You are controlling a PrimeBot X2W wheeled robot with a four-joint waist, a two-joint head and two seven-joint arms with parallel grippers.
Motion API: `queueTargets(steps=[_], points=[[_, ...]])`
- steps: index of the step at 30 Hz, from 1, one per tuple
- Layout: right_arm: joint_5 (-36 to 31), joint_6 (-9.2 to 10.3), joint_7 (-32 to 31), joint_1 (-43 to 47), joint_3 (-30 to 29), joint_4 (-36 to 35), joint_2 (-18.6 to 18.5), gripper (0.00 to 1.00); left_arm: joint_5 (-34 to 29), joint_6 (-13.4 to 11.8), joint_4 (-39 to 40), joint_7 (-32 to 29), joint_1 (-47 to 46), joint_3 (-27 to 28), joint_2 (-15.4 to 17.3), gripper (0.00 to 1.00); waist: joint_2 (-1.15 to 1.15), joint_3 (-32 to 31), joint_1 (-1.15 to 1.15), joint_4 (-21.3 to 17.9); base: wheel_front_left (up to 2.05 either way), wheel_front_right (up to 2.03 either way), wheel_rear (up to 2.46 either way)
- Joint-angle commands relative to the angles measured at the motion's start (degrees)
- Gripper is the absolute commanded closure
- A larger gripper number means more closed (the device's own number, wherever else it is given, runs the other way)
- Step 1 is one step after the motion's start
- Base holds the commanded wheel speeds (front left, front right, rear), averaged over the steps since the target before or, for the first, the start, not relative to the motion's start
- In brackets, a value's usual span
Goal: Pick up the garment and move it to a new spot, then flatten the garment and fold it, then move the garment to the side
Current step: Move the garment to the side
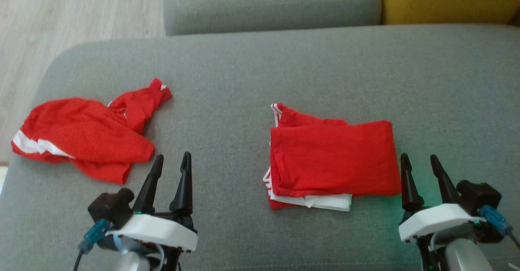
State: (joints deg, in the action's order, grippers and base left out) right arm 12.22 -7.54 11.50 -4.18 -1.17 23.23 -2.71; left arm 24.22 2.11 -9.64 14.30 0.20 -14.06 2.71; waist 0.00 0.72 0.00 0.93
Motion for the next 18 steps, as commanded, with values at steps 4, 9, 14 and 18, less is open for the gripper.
queueTargets(steps=[4,9,14,18], points=[[0.31,0.05,-0.71,-4.89,0.34,2.16,-0.18,0.0,0.36,0.81,0.91,0.7,-4.18,0.84,0.17,0.0,0.0,3.05,0.0,1.21,0.0,0.0,0.0],[3.33,0.05,-2.28,-8.88,0.29,9.71,-0.17,0.0,0.03,1.41,0.31,0.7,-6.19,0.63,0.17,0.0,0.0,6.2,0.0,2.32,0.0,0.0,0.0],[5.98,0.05,-1.9,-12.64,1.67,16.55,-0.17,0.0,-0.33,1.93,-0.29,0.7,-7.43,0.6,0.17,0.0,0.0,8.1,0.0,3.12,0.0,0.0,0.0],[6.58,0.05,-1.51,-14.55,3.72,20.52,-0.17,0.69,-0.51,2.09,-0.65,0.7,-7.77,0.54,0.17,0.0,0.0,8.43,0.0,3.22,0.0,0.0,0.0]])
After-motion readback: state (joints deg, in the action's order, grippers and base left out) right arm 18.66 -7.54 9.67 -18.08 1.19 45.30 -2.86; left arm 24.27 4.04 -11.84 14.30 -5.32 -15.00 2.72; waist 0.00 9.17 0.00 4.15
